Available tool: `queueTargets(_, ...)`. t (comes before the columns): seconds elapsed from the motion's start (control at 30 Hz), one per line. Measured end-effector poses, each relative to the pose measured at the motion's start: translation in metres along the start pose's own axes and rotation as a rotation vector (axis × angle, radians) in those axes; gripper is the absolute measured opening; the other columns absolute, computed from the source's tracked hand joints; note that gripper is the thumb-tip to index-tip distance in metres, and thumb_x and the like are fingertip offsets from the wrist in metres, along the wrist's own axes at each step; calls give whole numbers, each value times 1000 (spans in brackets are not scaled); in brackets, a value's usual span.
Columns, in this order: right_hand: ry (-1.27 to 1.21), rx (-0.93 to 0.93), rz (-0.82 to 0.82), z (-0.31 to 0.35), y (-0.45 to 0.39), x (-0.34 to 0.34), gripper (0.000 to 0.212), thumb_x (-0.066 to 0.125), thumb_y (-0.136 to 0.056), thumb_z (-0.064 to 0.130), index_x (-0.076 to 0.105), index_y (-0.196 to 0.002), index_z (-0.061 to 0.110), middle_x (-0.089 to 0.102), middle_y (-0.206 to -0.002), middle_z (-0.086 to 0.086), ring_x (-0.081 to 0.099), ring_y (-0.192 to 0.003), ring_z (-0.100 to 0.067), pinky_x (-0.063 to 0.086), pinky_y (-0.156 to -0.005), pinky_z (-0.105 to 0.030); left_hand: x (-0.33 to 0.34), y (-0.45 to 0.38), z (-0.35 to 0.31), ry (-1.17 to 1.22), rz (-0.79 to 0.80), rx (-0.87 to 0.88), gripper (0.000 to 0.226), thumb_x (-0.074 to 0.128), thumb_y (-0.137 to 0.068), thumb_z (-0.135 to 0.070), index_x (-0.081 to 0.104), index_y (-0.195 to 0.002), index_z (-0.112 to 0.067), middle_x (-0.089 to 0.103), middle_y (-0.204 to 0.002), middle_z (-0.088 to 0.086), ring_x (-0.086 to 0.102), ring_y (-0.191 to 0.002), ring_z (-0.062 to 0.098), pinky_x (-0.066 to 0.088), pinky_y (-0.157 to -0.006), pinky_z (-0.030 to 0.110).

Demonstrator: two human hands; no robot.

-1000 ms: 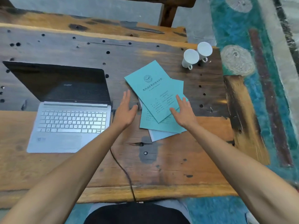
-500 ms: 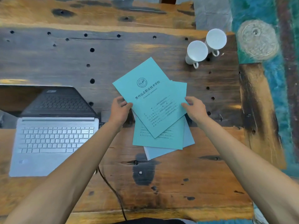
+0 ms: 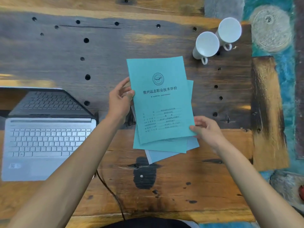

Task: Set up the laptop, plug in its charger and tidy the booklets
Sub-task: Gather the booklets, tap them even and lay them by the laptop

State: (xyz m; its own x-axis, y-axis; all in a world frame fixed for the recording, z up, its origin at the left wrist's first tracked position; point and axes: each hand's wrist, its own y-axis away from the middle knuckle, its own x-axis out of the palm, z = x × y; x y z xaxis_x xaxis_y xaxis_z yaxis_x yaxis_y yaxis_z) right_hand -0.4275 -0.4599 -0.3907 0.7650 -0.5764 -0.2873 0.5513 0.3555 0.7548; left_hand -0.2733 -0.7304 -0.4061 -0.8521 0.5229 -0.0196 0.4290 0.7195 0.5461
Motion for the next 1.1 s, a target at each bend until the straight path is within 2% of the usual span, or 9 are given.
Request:
queueTargets(0.23,-72,101,32,-48,32,17,26,69,-93,2,65,-113,19,69,-115,-9,72,-105,-24,63,-83,-36,10,7,8,-174,115,-23,47,52,-100,3,61,-139,-22,67,-96,-2,65,-85,15,53,-70,26)
queueTargets(0.37,-97,138,27,-67,32,27,26,71,-92,4,65,-112,19,69,-114,-8,71,-101,-20,61,-81,-34,9,7,16,-262,139,-34,46,51,-102,2,57,-142,-20,64,-104,1,64,-95,19,52,-85,19)
queueTargets(0.47,-107,132,3,-74,28,30,27,74,-91,4,66,-110,21,68,-114,-8,71,-101,-20,62,-82,-33,9,6,17,-296,139,-31,47,52,-101,1,56,-143,-19,63,-108,6,65,-96,21,54,-99,35)
queueTargets(0.63,44,97,9,-74,18,23,23,81,-86,14,71,-105,23,73,-103,-1,72,-97,-18,62,-84,-35,6,3,15,-423,154,-13,54,53,-98,6,50,-147,-15,64,-122,8,60,-94,14,52,-76,9)
queueTargets(0.73,208,-15,-56,-63,4,15,17,79,-88,23,74,-103,18,72,-92,8,69,-89,-10,53,-74,-19,5,6,16,-483,136,-37,57,56,-96,1,43,-150,-9,63,-126,5,61,-97,14,54,-85,24)
queueTargets(0.8,245,-81,-163,-48,-9,8,27,75,-91,28,71,-116,17,68,-91,15,64,-85,1,47,-69,-11,5,9,18,-535,113,-32,48,58,-95,-4,53,-142,-6,66,-125,5,64,-96,12,56,-89,35)
queueTargets(0.93,44,-57,-171,-11,-41,6,41,69,-96,34,66,-133,16,71,-107,11,68,-103,-10,56,-92,-35,6,8,20,-553,84,-56,39,65,-92,-9,59,-131,-6,69,-118,3,67,-93,10,57,-81,32)
queueTargets(1.03,-133,-38,-147,9,-61,13,12,66,-98,26,74,-107,23,78,-103,7,73,-89,-5,60,-84,-32,4,1,16,-448,76,-181,50,68,-92,-8,50,-139,-5,66,-111,1,66,-94,13,57,-85,35)
queueTargets(1.1,-186,-32,-182,14,-69,17,7,67,-98,22,73,-101,21,78,-96,6,73,-76,-1,61,-75,-28,3,0,14,-362,96,-234,46,68,-93,-5,52,-136,-8,67,-111,1,67,-94,13,59,-76,28)
